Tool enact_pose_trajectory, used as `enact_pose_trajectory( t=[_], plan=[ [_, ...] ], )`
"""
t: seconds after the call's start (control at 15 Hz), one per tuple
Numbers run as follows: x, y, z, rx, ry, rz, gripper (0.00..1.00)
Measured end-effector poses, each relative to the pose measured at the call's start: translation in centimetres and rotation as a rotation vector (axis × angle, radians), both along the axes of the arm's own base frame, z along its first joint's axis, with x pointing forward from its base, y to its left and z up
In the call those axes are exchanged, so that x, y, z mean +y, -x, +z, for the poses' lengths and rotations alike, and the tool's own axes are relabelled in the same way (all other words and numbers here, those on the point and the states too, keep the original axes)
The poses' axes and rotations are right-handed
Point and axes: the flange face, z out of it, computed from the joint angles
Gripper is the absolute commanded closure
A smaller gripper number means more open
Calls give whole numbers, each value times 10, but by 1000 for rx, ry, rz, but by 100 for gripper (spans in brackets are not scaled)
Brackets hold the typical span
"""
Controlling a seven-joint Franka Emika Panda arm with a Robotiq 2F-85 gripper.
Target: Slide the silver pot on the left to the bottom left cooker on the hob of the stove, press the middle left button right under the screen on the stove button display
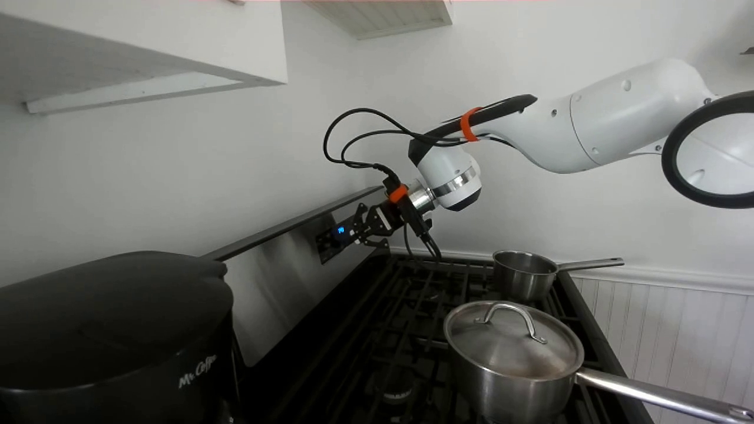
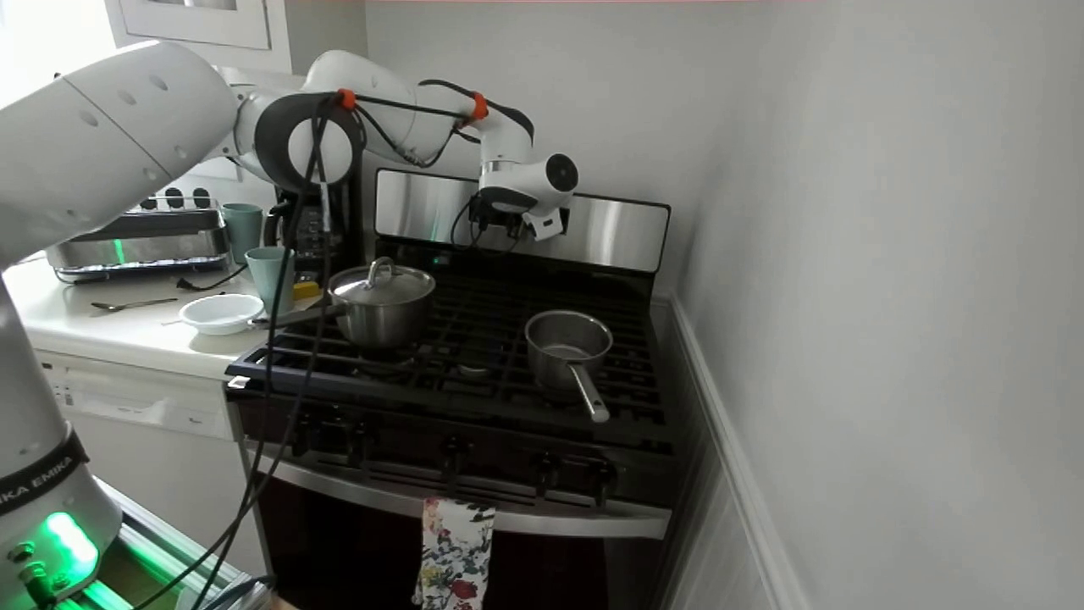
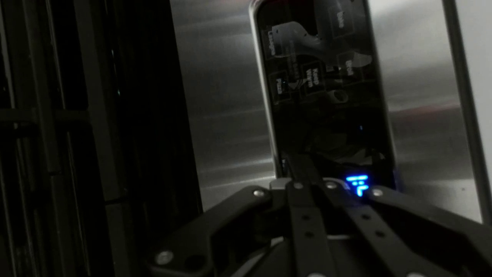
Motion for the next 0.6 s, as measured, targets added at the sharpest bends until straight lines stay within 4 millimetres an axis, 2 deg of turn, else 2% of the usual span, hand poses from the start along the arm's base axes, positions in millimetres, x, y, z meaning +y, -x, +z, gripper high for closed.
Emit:
enact_pose_trajectory(
  t=[0.6],
  plan=[
    [-3,-4,-3,4,-19,4,100]
  ],
)
